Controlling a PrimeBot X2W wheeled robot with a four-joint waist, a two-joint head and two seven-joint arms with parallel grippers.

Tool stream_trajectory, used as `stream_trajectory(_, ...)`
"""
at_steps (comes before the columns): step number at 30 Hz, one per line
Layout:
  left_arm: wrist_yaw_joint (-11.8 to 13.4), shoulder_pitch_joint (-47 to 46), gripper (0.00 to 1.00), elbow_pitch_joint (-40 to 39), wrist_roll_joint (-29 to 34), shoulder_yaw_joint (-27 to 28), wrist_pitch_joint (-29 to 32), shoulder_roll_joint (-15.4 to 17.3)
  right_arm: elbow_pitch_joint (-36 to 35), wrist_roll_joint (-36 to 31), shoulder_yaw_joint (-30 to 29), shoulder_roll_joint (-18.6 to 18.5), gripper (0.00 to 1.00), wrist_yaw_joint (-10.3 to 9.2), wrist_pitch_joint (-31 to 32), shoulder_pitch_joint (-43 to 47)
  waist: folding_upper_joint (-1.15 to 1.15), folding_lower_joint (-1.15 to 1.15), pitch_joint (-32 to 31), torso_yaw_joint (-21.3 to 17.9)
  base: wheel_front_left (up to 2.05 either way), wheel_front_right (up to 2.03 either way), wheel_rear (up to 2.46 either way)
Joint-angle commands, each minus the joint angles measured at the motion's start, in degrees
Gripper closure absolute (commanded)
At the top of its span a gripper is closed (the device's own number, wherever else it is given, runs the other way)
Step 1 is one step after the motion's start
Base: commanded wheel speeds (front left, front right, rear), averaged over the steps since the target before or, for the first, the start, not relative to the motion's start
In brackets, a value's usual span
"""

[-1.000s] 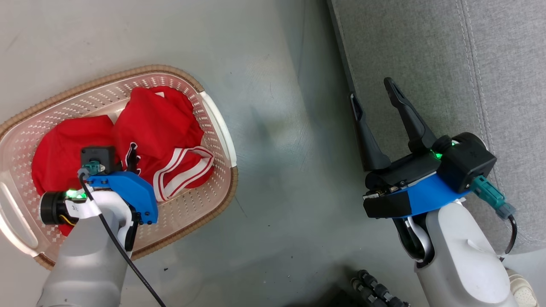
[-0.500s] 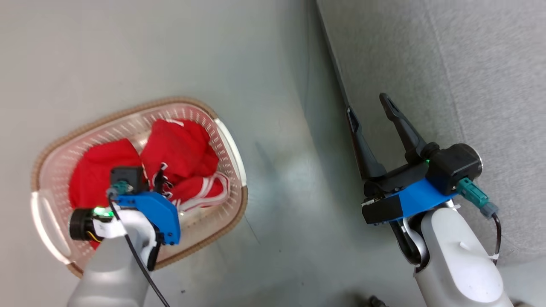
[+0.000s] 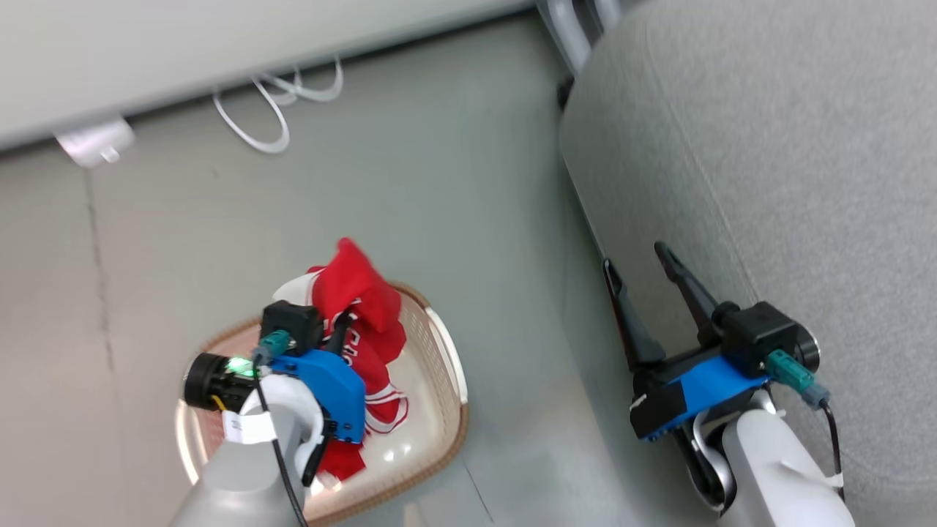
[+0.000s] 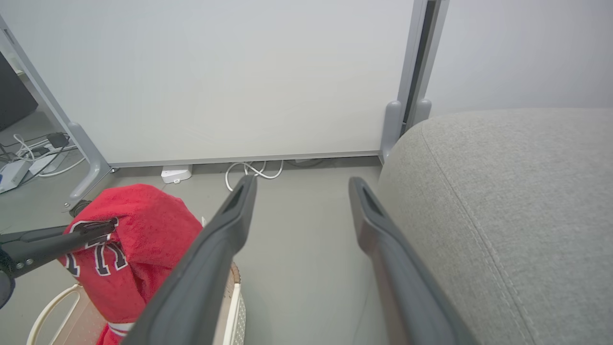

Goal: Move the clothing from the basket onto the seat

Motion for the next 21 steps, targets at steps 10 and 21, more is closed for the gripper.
stream_trajectory(10, -0.26, 0.41, 1.0, -9.54, -5.26, -9.16, -0.26, -0.8, 1.72, 0.68, 0.67, -0.21, 0.0, 0.01, 1.58, 4.68, 0.0, 0.01, -14.63, 4.65, 0.0, 0.0, 0.0)
stream_trajectory(21, -0.26, -4.66, 1.0, -18.6, -13.42, -17.53, 3.67, -0.93, 0.94, 0.96, 0.68, -0.21, 0.0, 0.01, 2.86, 7.46, 0.0, 0.01, -18.13, 6.72, 0.0, 0.0, 0.0)
